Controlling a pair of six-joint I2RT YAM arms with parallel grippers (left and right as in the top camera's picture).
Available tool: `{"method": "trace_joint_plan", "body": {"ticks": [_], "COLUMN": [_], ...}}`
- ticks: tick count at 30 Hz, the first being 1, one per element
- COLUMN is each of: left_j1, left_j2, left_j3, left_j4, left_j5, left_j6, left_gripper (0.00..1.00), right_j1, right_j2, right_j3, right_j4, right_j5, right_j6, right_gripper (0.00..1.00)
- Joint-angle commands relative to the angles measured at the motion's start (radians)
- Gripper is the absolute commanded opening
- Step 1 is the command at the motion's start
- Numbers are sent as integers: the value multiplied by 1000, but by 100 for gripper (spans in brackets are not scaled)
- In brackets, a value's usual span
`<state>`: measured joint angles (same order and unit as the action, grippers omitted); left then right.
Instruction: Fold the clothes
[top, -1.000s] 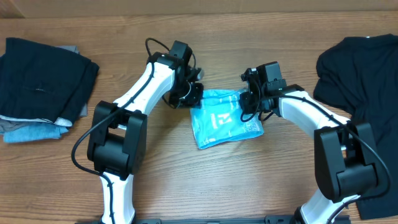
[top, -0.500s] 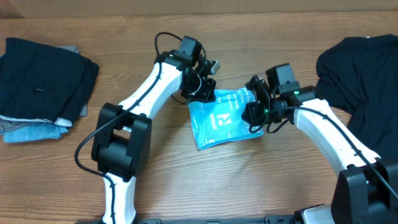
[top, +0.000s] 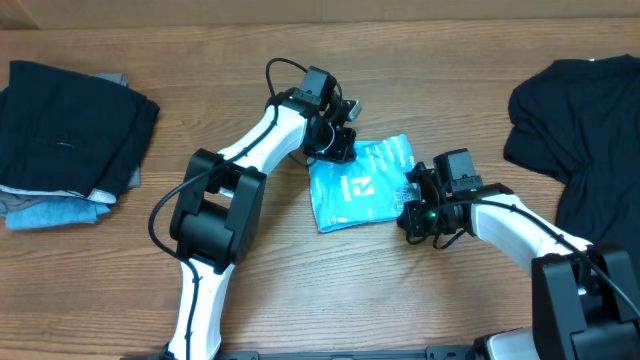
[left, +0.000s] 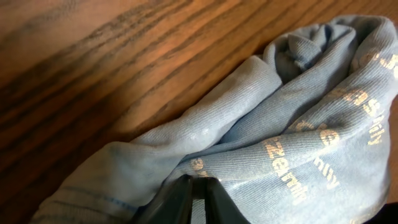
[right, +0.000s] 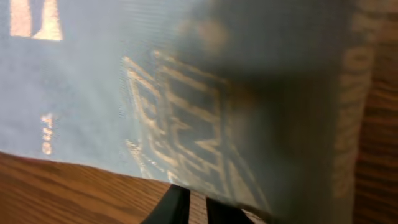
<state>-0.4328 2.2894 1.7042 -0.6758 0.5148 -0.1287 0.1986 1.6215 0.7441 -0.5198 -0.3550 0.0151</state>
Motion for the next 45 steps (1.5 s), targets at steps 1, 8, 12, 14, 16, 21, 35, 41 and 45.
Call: {"method": "trace_joint_plan", "body": {"ticks": [1,8,12,14,16,21,35,41,45], "left_j1": [-5,-3,-3,-4,-4,-3,-7,-19,-18], "left_j2": [3,-177,-148,-106,-69,-1,39,55,69], "left_j3": [101,248,245,245,245,245,242,241,241], "left_j4": [-58,-132,-176,-213,-247,-315,-254,-158,-157], "left_j5": [-77,-105,-108,-107,-107,-111,-198,-211,-211], "left_j6": [-10,-60,-77,-74,-54,10,221,310,328], "left_gripper": [15,21,20,20,17,13,100,100,100], "right_j1": [-5,-5,-5,-5,-5,-5,-3,23,28], "right_j2": [2,-58,-57,-41,-4,184,393,393,383], "right_j3": [21,257,300,300,299,299,297,297,335], "right_j4": [-24,-193,-136,-98,-56,148,169,140,100], "right_j5": [-6,-107,-22,99,116,97,-149,-186,-203], "right_j6": [27,8,9,13,12,4,-156,-230,-247], "right_gripper": [10,9,10,11,11,11,16,17,8]}}
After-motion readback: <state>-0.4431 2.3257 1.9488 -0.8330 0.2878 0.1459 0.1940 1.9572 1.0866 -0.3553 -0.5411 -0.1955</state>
